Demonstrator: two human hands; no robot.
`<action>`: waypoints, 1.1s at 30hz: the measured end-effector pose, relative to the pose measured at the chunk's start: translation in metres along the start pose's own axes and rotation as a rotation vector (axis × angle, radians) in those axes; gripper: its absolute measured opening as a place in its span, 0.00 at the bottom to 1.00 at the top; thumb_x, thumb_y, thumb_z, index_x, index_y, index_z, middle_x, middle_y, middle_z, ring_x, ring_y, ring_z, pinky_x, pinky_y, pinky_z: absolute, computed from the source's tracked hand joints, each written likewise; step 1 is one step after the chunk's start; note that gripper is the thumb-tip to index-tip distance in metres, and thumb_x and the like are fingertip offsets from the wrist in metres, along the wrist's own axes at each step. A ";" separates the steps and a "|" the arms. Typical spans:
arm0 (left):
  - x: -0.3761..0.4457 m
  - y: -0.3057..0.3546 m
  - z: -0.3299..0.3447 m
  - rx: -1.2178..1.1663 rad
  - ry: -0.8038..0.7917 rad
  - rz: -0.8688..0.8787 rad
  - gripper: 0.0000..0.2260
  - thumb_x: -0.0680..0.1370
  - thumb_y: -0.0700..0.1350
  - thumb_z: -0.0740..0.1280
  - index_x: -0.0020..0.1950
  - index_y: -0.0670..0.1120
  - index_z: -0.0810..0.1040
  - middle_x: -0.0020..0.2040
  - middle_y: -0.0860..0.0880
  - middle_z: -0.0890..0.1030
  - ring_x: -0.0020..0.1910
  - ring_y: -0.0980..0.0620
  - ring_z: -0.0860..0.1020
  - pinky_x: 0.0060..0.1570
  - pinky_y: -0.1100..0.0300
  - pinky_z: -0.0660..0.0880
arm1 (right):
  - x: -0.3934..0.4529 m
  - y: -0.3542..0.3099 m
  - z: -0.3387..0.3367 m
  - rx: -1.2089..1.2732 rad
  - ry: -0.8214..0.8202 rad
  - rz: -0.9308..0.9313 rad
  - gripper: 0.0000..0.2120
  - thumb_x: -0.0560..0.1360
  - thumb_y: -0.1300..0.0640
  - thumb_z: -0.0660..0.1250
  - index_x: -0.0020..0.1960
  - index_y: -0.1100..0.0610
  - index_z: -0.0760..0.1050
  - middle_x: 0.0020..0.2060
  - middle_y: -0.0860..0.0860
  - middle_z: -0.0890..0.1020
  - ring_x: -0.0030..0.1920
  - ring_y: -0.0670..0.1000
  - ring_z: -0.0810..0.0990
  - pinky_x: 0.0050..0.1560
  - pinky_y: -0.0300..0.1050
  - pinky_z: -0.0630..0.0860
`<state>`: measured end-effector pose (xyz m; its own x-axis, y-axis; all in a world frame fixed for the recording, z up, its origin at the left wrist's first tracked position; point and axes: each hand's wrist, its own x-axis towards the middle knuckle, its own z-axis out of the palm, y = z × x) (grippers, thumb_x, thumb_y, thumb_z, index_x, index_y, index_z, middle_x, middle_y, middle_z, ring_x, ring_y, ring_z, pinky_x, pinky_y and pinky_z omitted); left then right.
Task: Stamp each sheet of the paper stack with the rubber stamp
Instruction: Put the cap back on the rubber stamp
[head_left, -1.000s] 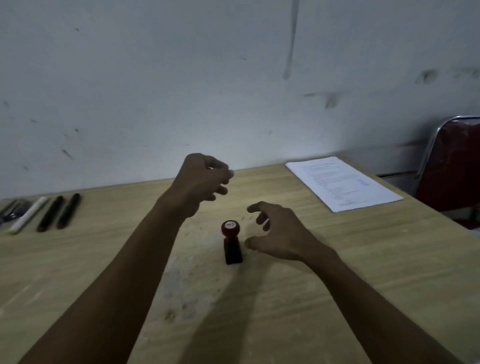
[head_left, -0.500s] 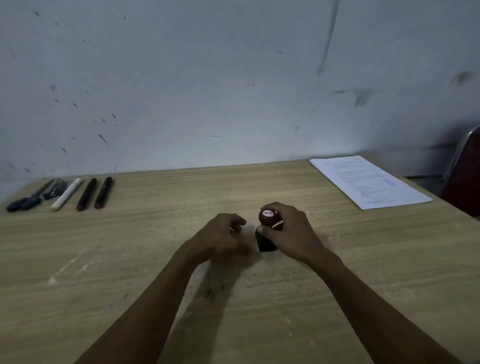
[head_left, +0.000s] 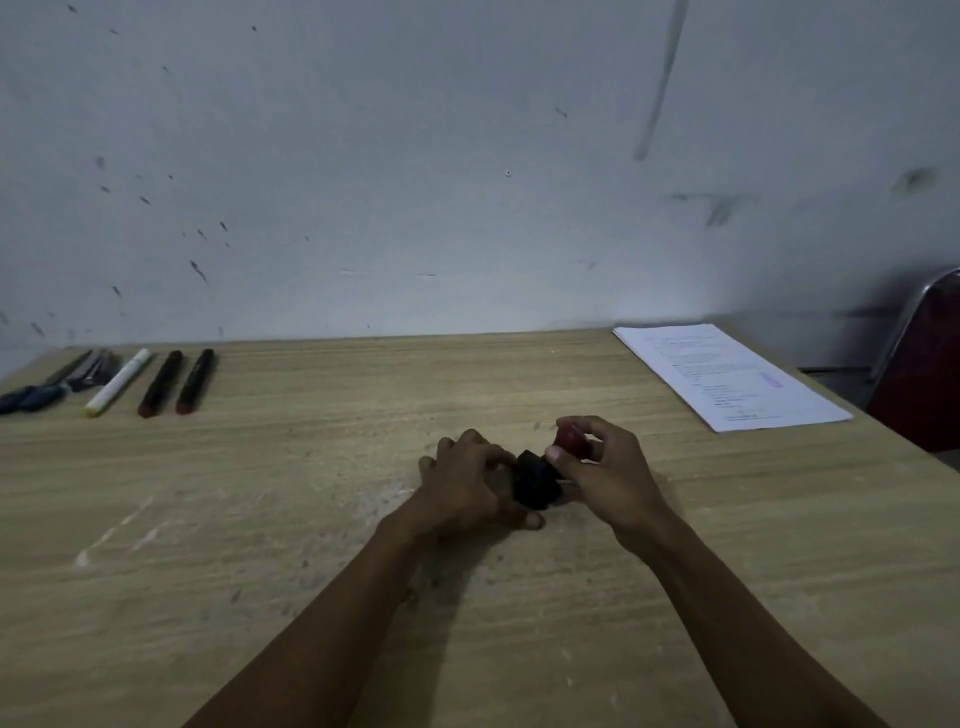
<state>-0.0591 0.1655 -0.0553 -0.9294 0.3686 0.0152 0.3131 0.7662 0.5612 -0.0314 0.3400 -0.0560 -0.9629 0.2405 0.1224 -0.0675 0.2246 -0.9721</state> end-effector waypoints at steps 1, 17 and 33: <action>0.000 0.001 -0.001 -0.026 -0.002 -0.009 0.30 0.60 0.64 0.77 0.59 0.55 0.79 0.54 0.53 0.71 0.57 0.50 0.65 0.58 0.50 0.65 | -0.001 0.001 0.000 0.003 0.002 0.010 0.15 0.73 0.64 0.73 0.57 0.51 0.80 0.50 0.48 0.81 0.55 0.51 0.81 0.52 0.58 0.82; -0.015 0.009 -0.011 -0.761 0.229 0.095 0.23 0.58 0.37 0.83 0.51 0.41 0.82 0.45 0.47 0.86 0.46 0.52 0.84 0.52 0.56 0.81 | -0.008 0.001 0.002 0.604 -0.063 0.109 0.11 0.75 0.69 0.68 0.57 0.60 0.77 0.50 0.60 0.81 0.51 0.59 0.84 0.49 0.54 0.82; -0.018 0.014 -0.027 -0.819 0.200 0.162 0.21 0.59 0.33 0.80 0.51 0.40 0.84 0.46 0.44 0.86 0.47 0.48 0.85 0.51 0.51 0.81 | -0.017 -0.013 -0.002 0.588 -0.097 0.084 0.09 0.73 0.69 0.69 0.52 0.63 0.77 0.53 0.67 0.79 0.52 0.62 0.84 0.47 0.53 0.82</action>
<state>-0.0431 0.1548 -0.0253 -0.9265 0.2817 0.2494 0.2770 0.0622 0.9589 -0.0132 0.3346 -0.0452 -0.9888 0.1411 0.0482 -0.0963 -0.3579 -0.9288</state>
